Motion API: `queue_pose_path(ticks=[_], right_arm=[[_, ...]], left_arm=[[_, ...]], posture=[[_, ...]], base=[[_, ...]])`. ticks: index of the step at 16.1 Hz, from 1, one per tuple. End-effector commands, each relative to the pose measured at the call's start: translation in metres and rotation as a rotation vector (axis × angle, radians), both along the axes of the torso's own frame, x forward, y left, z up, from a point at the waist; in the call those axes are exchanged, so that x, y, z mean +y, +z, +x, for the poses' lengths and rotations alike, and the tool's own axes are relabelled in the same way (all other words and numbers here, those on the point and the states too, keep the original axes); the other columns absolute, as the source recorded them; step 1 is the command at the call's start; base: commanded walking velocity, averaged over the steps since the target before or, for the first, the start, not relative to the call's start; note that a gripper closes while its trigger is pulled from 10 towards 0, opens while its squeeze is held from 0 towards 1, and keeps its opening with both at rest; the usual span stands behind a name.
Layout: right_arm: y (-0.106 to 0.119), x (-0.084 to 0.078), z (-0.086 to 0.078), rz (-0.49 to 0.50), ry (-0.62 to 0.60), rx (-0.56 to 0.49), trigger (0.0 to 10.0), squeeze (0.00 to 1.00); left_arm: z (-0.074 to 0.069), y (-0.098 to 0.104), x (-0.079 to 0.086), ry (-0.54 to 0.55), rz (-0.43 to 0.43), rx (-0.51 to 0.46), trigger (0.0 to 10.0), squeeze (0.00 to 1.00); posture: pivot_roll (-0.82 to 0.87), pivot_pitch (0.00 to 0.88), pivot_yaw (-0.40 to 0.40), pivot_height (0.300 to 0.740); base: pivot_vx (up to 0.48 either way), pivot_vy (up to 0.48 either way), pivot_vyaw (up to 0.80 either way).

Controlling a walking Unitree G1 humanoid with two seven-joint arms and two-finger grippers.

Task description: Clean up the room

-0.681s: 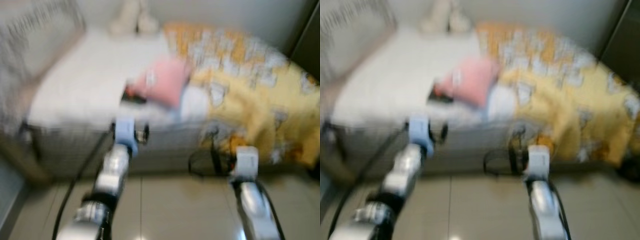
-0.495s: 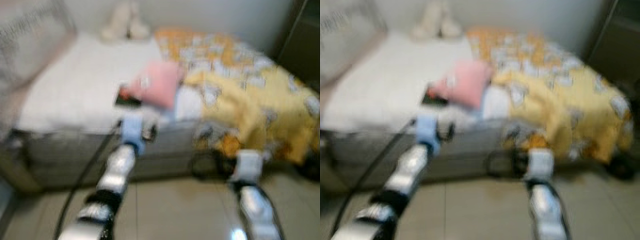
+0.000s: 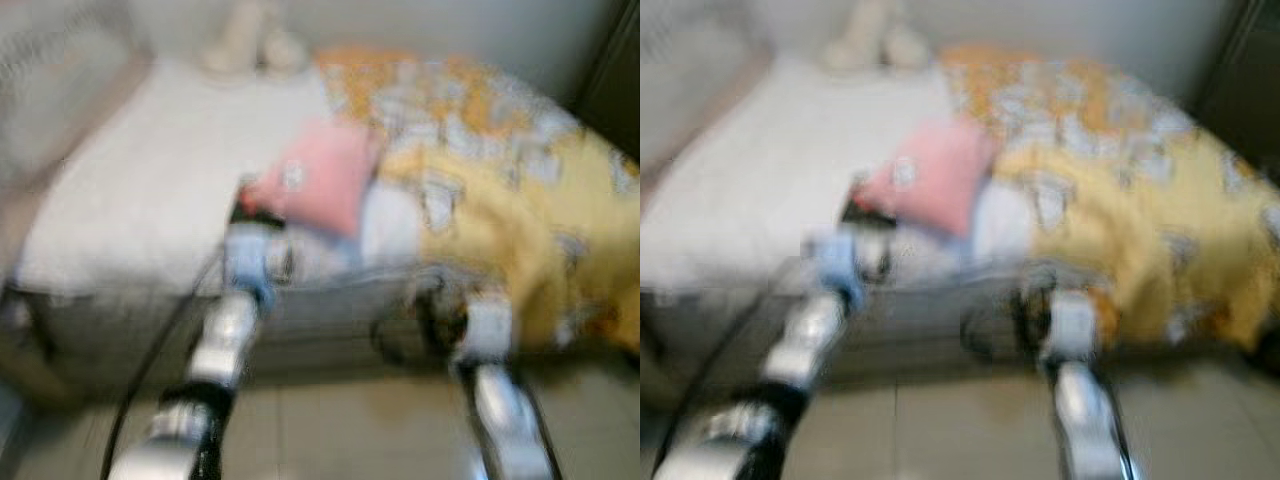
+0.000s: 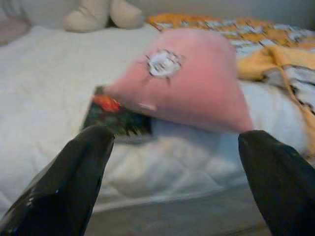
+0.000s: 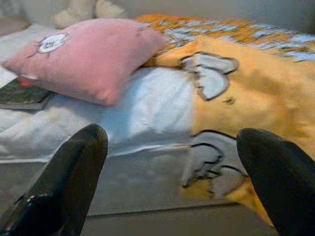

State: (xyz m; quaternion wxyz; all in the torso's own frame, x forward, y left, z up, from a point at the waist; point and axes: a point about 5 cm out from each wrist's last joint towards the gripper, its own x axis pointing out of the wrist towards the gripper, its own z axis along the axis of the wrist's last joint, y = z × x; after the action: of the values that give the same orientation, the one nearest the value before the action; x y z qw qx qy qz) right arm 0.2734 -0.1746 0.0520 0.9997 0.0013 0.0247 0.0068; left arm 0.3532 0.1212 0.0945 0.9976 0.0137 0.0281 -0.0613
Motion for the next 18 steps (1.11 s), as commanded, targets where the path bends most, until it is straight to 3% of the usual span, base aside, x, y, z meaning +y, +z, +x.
queue_pose_path(ticks=[1, 7, 16, 18], right_arm=[[0.0001, -0.0110, -0.0014, -0.026, -0.025, 0.006, 10.0, 0.00], [-0.0006, -0.0134, -0.0020, -0.031, -0.034, 0.014, 10.0, 0.00], [-0.0012, -0.0161, -0.0035, -0.035, -0.055, 0.015, 10.0, 0.00], [-0.0005, -0.0190, -0.0067, -0.037, -0.085, 0.006, 10.0, 0.00]], left_arm=[[0.0022, 0.0052, -0.0128, -0.016, -0.016, -0.010, 10.0, 0.00], [0.0051, 0.0069, -0.0127, -0.010, -0.008, -0.005, 10.0, 0.00], [0.0070, 0.0094, -0.0126, -0.006, -0.008, -0.009, 10.0, 0.00], [0.0096, 0.0148, -0.0159, -0.048, 0.013, -0.033, 10.0, 0.00]], posture=[[0.05, 0.000, 0.018, 0.740], [0.05, 0.000, 0.016, 0.740], [0.04, 0.000, 0.017, 0.740], [0.03, 0.000, 0.022, 0.740]], base=[[0.480, 0.000, 0.00], [0.480, 0.000, 0.40], [0.480, 0.000, 0.00], [0.480, 0.000, -0.37]])
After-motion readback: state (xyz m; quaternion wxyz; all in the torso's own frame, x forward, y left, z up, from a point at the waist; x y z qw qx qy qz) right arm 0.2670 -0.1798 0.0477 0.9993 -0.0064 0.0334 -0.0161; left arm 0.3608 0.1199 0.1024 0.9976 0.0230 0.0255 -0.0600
